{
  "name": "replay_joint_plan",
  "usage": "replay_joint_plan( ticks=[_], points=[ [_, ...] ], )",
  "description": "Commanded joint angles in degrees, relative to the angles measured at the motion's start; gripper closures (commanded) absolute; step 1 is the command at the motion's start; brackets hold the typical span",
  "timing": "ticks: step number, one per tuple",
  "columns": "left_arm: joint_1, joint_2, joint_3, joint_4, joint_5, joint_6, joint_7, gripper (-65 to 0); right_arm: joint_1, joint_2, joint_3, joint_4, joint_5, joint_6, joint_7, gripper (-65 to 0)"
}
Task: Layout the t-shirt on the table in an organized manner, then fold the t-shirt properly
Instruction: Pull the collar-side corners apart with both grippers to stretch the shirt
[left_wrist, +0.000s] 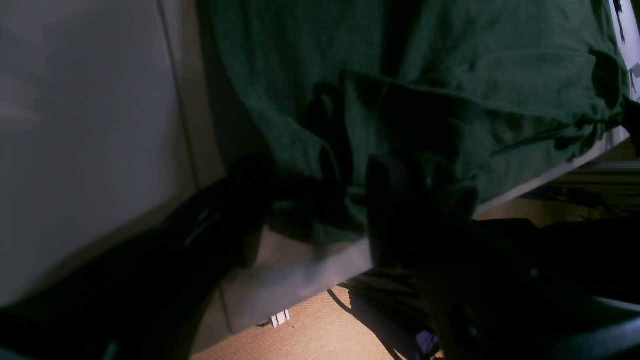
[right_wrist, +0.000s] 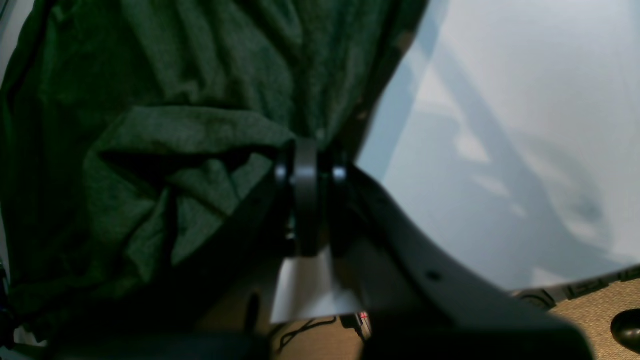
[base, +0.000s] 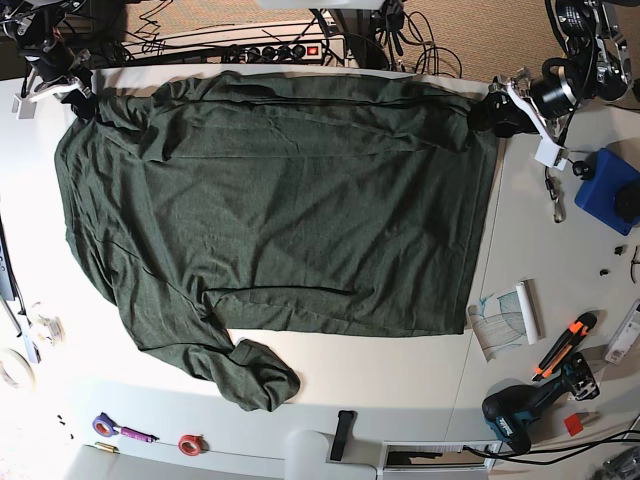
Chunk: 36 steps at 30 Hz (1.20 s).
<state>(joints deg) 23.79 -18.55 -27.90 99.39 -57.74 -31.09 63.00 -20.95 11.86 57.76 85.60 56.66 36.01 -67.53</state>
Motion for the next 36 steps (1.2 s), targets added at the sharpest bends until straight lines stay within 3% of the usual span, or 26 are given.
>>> replay_joint_plan(
  ticks=[1, 8, 12, 27, 36],
  points=[
    [0.0, -0.7, -1.1, 0.7, -1.0, 0.0, -0.4, -32.7, -0.2, 1.0, 0.3, 0.9, 1.2, 0.4, 0.5, 0.0],
    [1.0, -0.7, -6.6, 0.7, -1.7, 0.0, 0.2, -32.7, -0.2, 1.0, 0.3, 0.9, 1.2, 0.4, 0.5, 0.0],
    [2.9, -0.7, -6.3, 0.7, -6.5, -1.1, 2.4, -32.7, -0.2, 1.0, 0.3, 0.9, 1.3, 0.4, 0.5, 0.0],
    [2.7, -0.3, -6.3, -4.5, -7.5, -1.3, 1.1, -32.7, 0.0, 1.0, 0.3, 0.9, 2.2, 0.4, 0.4, 0.0],
    [2.2, -0.3, 0.0, -4.5, -7.4, -1.3, 1.1, -32.7, 0.0, 1.0, 0.3, 0.9, 2.4, 0.4, 0.3, 0.0]
  ],
)
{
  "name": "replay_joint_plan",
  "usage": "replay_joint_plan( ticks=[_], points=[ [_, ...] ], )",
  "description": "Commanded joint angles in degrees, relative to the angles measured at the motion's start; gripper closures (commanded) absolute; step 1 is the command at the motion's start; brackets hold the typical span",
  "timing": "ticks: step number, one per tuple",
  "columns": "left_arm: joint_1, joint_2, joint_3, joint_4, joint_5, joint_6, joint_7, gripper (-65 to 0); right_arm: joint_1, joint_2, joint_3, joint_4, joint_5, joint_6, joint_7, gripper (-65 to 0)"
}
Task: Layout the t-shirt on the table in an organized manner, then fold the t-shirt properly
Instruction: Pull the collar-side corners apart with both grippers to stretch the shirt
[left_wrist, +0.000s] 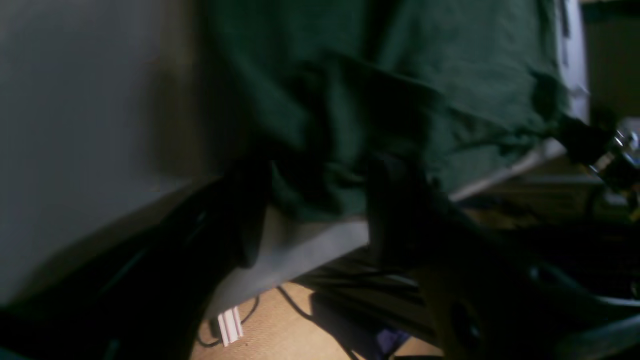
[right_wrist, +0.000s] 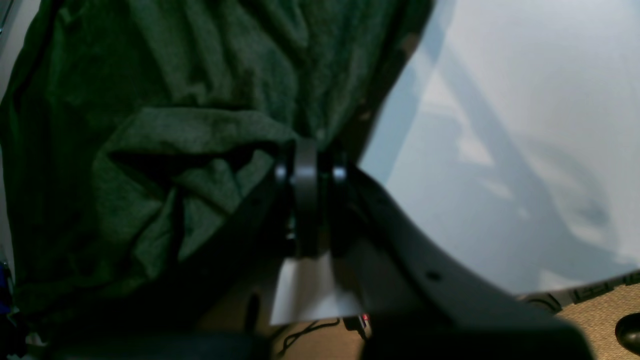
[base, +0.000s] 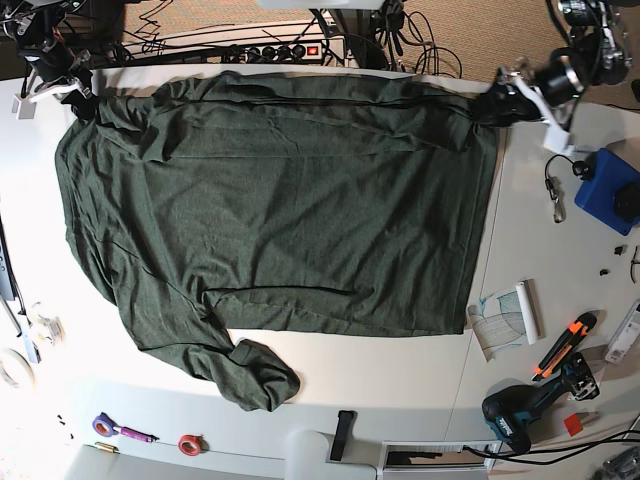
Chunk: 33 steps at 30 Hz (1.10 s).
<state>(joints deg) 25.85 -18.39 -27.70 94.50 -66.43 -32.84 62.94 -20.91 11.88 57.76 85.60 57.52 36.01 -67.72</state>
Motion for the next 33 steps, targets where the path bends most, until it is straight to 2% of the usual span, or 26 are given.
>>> replay_joint_plan(
  ticks=[1, 5, 14, 16, 23, 28, 33],
  points=[
    [-0.3, -0.5, 0.8, 0.4, 2.1, 0.5, 1.0, -32.7, 0.0, 1.0, 0.3, 0.9, 1.6, 0.4, 0.5, 0.0],
    [-2.3, 0.0, 2.1, 0.4, 4.2, 1.8, 0.1, -32.7, 0.0, 1.0, 0.3, 0.9, 1.6, 0.5, 0.4, 0.0],
    [-2.8, 0.3, 2.1, 0.4, 6.3, 2.1, 0.1, -32.6, 0.0, 1.0, 0.3, 0.9, 1.6, 0.4, 0.4, 0.0],
    [-2.7, 0.3, 2.1, 0.4, 6.4, 3.3, 0.1, -31.4, 0.0, 1.0, 0.3, 0.9, 1.6, 0.4, 0.3, 0.0],
    [-2.6, 0.5, 2.1, 0.4, 6.4, 3.3, 0.1, -22.3, 0.0, 1.0, 0.3, 0.9, 1.6, 0.5, 0.2, 0.0],
    [-2.7, 0.5, 2.1, 0.4, 6.7, 3.3, 0.7, -22.3, 0.0, 1.0, 0.3, 0.9, 1.6, 0.5, 0.2, 0.0],
    [-2.6, 0.5, 2.1, 0.4, 9.9, 3.3, 0.5, -22.3, 0.0, 1.0, 0.3, 0.9, 1.6, 0.5, 0.2, 0.0]
  ],
)
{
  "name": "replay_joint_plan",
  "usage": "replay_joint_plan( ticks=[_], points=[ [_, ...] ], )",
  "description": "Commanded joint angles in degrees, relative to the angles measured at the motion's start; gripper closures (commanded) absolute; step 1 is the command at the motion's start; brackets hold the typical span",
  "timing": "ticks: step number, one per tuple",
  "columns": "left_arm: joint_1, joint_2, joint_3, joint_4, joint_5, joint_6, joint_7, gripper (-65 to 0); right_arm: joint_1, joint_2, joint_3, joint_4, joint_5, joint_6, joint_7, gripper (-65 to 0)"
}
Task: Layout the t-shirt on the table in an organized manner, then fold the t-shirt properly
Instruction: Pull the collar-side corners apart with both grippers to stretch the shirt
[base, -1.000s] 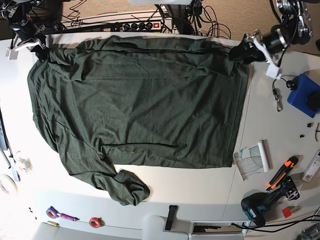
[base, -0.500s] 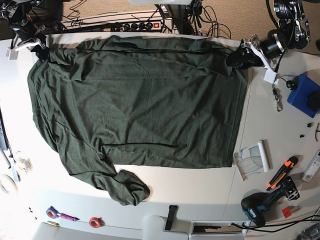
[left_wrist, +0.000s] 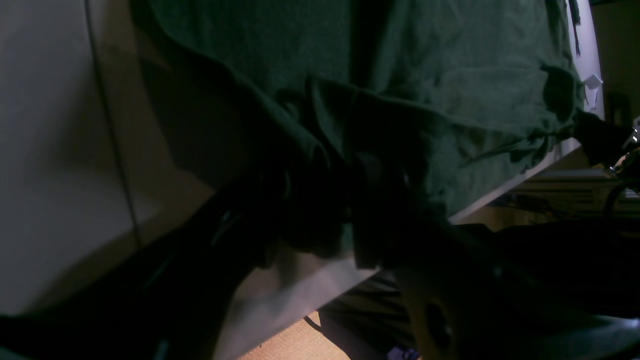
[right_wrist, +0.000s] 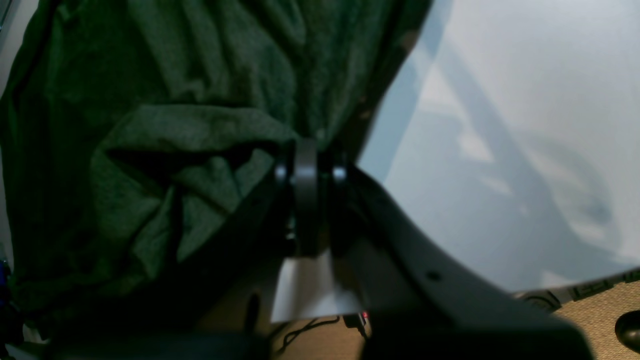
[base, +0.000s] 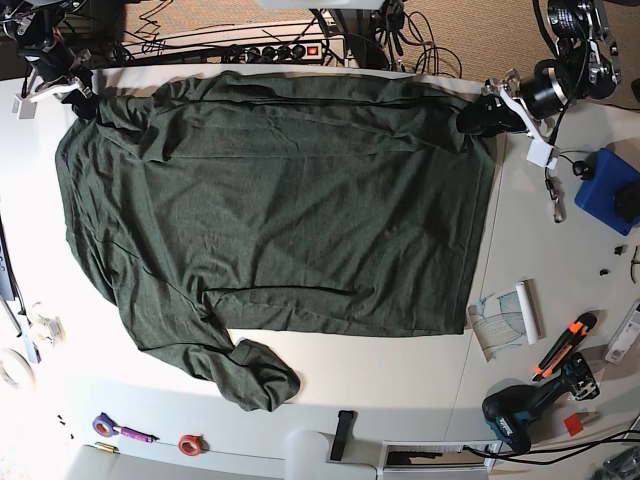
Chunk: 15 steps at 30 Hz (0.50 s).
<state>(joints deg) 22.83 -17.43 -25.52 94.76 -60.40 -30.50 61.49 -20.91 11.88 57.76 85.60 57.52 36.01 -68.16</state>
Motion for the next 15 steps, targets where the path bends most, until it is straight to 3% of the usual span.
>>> replay_joint_plan(
  ticks=[1, 11, 15],
  points=[
    [0.4, -0.5, -0.1, 0.1, 3.9, 0.9, 2.0, -22.3, 0.0, 1.0, 0.3, 0.9, 1.6, 0.4, 0.7, 0.0],
    [0.3, -0.5, -0.1, 0.1, 3.9, 0.5, 3.6, -22.3, 0.0, 1.0, 0.3, 0.9, 1.6, 0.5, 0.7, 0.0],
    [0.3, -0.5, -0.1, 0.1, 3.9, 0.5, 4.4, -17.3, 0.0, 1.0, 0.3, 0.9, 1.6, 0.5, 0.7, 0.0]
  ],
)
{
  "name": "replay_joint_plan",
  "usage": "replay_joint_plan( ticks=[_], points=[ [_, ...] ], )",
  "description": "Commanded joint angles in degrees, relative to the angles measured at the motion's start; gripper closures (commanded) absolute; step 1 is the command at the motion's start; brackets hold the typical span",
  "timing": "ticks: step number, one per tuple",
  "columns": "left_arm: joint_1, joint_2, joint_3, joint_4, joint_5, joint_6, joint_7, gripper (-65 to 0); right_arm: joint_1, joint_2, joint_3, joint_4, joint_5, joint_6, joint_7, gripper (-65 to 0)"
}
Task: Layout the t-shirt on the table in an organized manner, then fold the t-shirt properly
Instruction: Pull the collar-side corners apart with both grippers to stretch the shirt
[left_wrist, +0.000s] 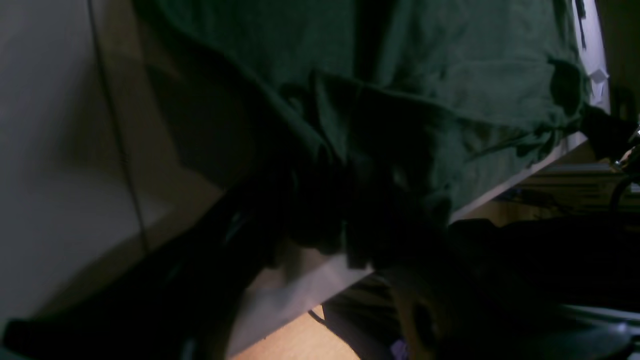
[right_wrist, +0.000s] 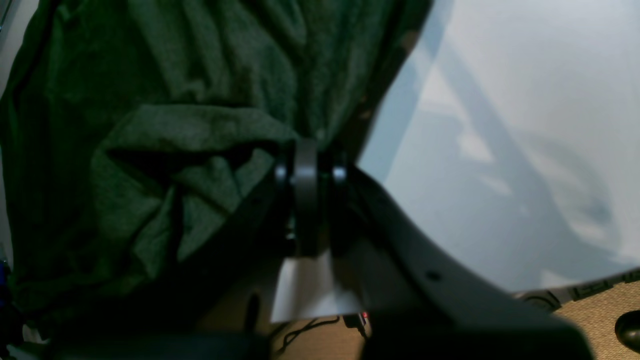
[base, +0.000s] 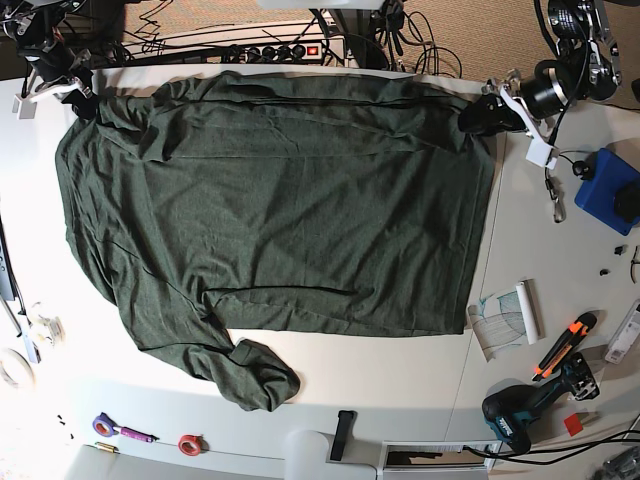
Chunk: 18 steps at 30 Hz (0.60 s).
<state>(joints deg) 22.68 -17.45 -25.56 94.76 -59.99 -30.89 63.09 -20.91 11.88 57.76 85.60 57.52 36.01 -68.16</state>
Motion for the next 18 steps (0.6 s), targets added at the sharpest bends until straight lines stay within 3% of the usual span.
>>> replay_joint_plan(
  ticks=[1, 5, 7, 8, 11, 13, 18],
  points=[
    [0.5, -0.5, 0.0, 0.1, 3.5, 0.9, 3.0, -16.4, 0.0, 1.0, 0.3, 0.9, 1.6, 0.5, 0.7, 0.0],
    [0.5, -0.5, 0.0, 0.1, 3.4, 0.9, 2.9, -12.8, 0.0, 1.0, 0.3, 0.9, 1.6, 0.5, 0.6, 0.0],
    [0.5, -0.5, 0.0, 0.1, 3.4, 0.9, 3.0, -2.1, 0.0, 1.0, 0.3, 0.9, 1.6, 0.4, 0.6, 0.0],
    [0.5, -0.5, 0.0, 0.1, 3.4, 0.9, 2.9, 0.0, 0.0, 1.0, 0.3, 0.9, 1.6, 0.4, 0.6, 0.0],
    [0.5, -0.5, -0.1, 0.1, 3.0, -0.5, 2.1, 0.0, 0.0, 1.0, 0.3, 0.9, 1.6, 0.7, 0.6, 0.0],
    [0.5, -0.5, -0.1, 0.1, 1.0, -1.8, 2.1, 0.0, 0.0, 1.0, 0.3, 1.0, 2.1, 2.9, 0.1, 0.0],
    [0.5, -0.7, -0.1, 0.1, -8.2, -6.4, 5.7, 0.0, 0.0, 1.4, 0.5, 1.1, 9.6, 4.0, -3.7, 0.0]
  ],
)
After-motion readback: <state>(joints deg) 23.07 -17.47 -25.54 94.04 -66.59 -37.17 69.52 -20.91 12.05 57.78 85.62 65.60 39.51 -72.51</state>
